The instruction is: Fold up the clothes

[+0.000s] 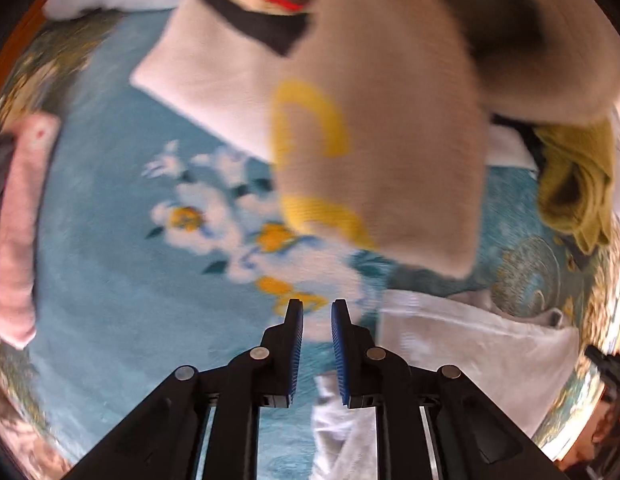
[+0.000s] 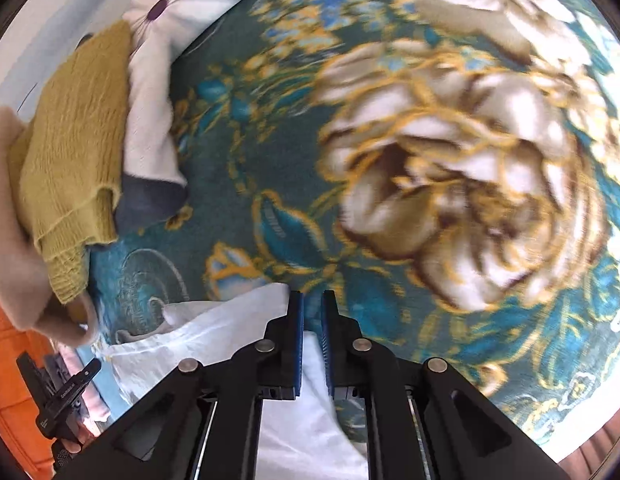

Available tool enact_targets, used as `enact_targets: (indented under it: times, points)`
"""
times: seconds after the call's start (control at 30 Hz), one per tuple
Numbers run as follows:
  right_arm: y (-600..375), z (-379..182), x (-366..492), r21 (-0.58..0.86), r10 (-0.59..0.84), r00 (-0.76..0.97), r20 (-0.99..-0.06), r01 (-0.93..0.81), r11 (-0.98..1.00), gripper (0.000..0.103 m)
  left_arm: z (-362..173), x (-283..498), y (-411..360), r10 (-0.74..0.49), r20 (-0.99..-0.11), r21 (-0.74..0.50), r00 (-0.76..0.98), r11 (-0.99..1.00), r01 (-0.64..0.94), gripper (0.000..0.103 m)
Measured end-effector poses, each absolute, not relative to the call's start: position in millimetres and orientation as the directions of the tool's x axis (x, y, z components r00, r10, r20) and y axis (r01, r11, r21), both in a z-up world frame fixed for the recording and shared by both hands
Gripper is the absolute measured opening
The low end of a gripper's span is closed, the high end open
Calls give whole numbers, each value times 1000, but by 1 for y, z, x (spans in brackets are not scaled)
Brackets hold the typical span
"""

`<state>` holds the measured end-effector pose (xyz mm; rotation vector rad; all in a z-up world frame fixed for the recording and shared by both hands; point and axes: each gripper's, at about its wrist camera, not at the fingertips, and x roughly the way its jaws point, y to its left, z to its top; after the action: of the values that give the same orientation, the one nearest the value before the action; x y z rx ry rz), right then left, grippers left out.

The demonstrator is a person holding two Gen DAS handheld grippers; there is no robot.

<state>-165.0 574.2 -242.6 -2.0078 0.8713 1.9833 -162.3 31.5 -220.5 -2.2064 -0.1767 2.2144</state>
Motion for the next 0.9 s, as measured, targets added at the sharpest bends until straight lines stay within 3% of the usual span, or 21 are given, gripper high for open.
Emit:
enact_targets:
  times: [0.17,0.27,0.3,0.5,0.73,0.77,0.8,0.9]
  points:
    - [595,-236,-96,301,-339,-64,-939,-628,-717,11,-202,-123,23,142,-990,-141,-7,-979,149,17]
    - [592,-244,-37,333,-433,-37,-901,-698,-634,41,-202,-83,52,217,-975,-210,43,-970,119,18]
    - [587,-249,-18,333,-455,-25,-890,-717,-612,42,-204,-68,65,238,-969,-231,69,-968,95,18]
    - [567,-268,56,344,-523,-55,-850,-809,-476,42,-235,12,162,272,-932,-308,241,-943,-127,19]
    - [582,-278,48,366,-514,-107,-851,-823,-435,41,-274,34,207,263,-903,-321,339,-938,-130,19]
    - [581,-276,44,364,-512,-96,-854,-813,-455,39,-278,34,210,256,-903,-315,345,-941,-124,19]
    - [580,-275,41,362,-509,-85,-856,-802,-475,26,-280,34,212,250,-905,-307,345,-944,-120,19]
    - [573,-267,33,359,-503,-50,-863,-762,-539,10,-284,33,219,235,-905,-293,356,-949,-119,21]
